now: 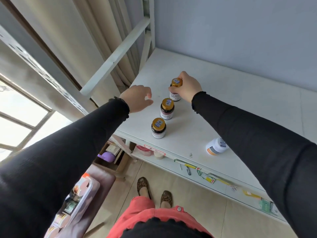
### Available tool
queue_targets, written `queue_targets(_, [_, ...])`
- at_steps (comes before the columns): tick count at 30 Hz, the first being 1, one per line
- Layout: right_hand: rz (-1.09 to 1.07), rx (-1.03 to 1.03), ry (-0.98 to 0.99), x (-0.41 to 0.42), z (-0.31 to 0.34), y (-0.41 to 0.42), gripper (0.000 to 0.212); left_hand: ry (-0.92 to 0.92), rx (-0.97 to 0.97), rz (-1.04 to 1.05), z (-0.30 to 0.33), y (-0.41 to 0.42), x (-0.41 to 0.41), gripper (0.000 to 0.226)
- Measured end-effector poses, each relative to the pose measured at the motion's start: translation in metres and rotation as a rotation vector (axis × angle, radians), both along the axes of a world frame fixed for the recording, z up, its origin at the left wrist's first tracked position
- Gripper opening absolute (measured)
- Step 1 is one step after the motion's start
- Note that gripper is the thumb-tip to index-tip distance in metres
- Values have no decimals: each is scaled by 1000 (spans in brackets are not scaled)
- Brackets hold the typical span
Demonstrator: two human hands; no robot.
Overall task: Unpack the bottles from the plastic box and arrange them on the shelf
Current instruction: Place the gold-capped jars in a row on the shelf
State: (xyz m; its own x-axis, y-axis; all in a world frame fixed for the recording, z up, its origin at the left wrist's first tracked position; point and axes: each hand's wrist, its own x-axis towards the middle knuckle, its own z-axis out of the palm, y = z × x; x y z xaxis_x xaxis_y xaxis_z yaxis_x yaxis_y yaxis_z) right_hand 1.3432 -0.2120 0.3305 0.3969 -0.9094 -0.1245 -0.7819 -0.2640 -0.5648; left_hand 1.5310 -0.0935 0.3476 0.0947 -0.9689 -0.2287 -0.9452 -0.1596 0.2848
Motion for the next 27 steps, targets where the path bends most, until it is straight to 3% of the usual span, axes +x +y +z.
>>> queue_targets(8, [5, -134, 50, -2, 11, 9, 70, 73, -61, 25, 1, 27, 2, 29])
queue_targets(12, [176, -337, 0, 10, 48, 40, 39, 97, -145, 44, 12, 66, 11, 28])
queue_targets(16, [433, -411, -103, 40, 66, 110, 21, 83, -189, 69, 18, 129, 35, 26])
queue_targets(21, [690, -309, -151, 98, 45, 203, 16, 60, -160, 213, 7, 230, 86, 22])
queue_targets(27, [819, -123, -78, 183, -14, 309, 19, 52, -52, 466, -24, 371, 167, 24])
